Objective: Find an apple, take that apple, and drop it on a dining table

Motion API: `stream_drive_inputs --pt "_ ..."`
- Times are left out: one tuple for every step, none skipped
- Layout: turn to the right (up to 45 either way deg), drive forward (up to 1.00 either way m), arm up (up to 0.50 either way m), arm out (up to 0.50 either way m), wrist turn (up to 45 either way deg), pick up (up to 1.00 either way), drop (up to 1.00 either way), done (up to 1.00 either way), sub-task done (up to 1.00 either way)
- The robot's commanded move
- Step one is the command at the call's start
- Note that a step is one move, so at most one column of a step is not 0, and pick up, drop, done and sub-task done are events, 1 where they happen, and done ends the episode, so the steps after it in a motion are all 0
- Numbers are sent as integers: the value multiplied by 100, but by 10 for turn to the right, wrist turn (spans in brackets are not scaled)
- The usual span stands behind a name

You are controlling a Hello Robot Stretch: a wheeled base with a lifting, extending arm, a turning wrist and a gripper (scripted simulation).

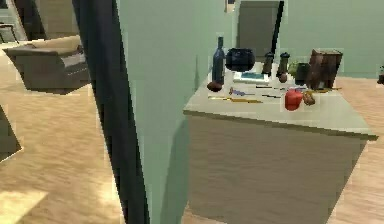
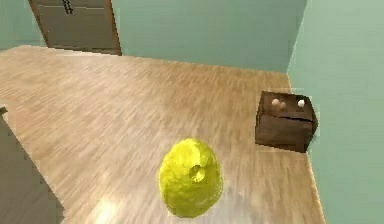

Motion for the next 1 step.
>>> stream_drive_inputs --pt "0 25 0 0 0 0 0 0 0"
